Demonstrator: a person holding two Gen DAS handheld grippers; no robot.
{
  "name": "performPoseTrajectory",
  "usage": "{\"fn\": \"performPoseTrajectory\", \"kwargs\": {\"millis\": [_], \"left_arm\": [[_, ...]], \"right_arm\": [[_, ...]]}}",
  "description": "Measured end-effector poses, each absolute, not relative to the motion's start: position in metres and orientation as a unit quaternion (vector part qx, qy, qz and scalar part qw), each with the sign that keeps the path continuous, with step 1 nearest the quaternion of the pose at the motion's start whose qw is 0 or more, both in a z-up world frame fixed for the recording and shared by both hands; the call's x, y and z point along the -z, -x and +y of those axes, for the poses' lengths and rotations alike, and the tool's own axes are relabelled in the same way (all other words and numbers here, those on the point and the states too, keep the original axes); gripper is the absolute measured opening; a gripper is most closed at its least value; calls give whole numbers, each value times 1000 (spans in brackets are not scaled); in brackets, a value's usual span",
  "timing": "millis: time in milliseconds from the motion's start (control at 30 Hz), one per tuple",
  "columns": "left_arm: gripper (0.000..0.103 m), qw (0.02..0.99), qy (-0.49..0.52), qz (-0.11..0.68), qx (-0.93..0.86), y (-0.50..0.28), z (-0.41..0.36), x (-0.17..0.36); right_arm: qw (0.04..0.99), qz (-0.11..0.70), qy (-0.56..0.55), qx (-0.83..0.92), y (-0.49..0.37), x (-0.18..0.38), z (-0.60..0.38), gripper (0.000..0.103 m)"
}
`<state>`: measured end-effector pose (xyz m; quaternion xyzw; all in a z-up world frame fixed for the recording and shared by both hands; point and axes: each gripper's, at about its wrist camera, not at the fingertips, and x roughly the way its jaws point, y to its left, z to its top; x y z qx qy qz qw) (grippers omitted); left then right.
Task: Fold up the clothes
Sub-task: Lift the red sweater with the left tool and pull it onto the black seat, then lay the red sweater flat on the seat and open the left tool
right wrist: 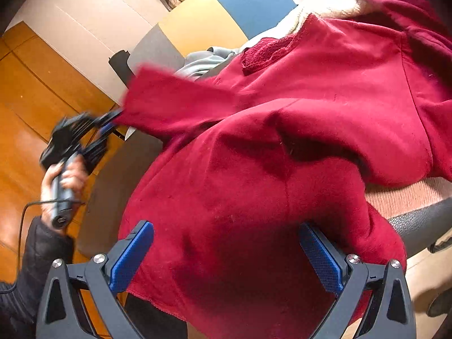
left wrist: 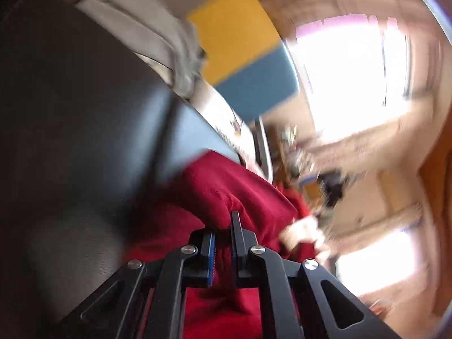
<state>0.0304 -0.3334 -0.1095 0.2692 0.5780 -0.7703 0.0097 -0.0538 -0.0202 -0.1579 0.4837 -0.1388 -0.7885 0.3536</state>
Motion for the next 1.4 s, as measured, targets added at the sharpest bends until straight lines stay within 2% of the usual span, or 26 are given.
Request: {"fn": "performPoseTrajectory", "kwargs": {"millis": [67,133,267,333,433,733,900,1067,1100,1133,1167,1400], "left_arm": [[15,48,-224,643,731,-91,-377,122],[18,120,-180,658,721,-150,-407,126],[23,257,-153,613,731,-240,-432,112],[23,268,-163,582,750,-248,-425,101],[26,228,-205,525,794,-200,-390,81],[28,-16,-359,306,882,53,-210,63],[28,-31,-414,287,863,140,-179,103],[27,27,-474,250,844,141,-199,163],[12,26,-468,253,846,131,-208,169],[10,26,-453,258,853,120,-216,174],[2,38,-449,266,852,109,-226,175],[2,113,-444,224,861,41,-260,165]], "right_arm": [[353,-137,-486,788,56,160,-26,103],[354,-136,-487,787,57,160,-32,103],[367,-121,-487,783,53,157,-39,103],[373,-108,-483,785,54,152,-37,103],[379,-91,-467,794,54,134,-37,103],[364,-59,-405,837,82,89,-42,103],[352,-95,-417,833,132,100,-43,103],[351,-125,-475,797,164,147,-58,103],[355,-119,-480,793,162,151,-64,103],[360,-112,-483,790,159,154,-69,103],[365,-106,-486,787,156,158,-75,103],[458,-87,-511,722,125,166,-135,103]]}}
